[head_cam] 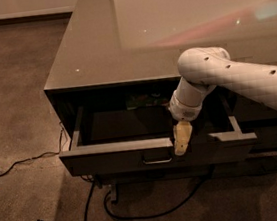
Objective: Open top drawer
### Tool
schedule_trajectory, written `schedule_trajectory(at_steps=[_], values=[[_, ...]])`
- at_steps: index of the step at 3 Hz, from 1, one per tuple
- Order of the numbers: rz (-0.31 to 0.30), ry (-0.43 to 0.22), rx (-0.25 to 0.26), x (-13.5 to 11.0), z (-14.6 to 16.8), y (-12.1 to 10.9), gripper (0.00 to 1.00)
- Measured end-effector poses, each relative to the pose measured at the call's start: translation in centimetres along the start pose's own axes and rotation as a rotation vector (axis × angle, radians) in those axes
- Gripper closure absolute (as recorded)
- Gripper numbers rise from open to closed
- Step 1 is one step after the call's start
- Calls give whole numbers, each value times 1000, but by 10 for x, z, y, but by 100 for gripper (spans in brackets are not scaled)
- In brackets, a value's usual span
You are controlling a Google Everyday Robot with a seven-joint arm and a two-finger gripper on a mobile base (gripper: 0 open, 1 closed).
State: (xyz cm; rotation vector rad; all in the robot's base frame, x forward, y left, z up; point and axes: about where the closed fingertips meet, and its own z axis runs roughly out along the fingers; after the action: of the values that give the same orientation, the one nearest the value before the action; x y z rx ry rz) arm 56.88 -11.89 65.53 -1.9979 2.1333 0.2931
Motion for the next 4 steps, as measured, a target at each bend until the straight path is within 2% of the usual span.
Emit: schedule_trajectory(at_steps=[1,2,3,4], values=[[-14,31,9,3,8,25,0],[13,87,12,29,21,84,0],[29,104,11,40,25,104,0],[39,140,43,47,21,123,18]])
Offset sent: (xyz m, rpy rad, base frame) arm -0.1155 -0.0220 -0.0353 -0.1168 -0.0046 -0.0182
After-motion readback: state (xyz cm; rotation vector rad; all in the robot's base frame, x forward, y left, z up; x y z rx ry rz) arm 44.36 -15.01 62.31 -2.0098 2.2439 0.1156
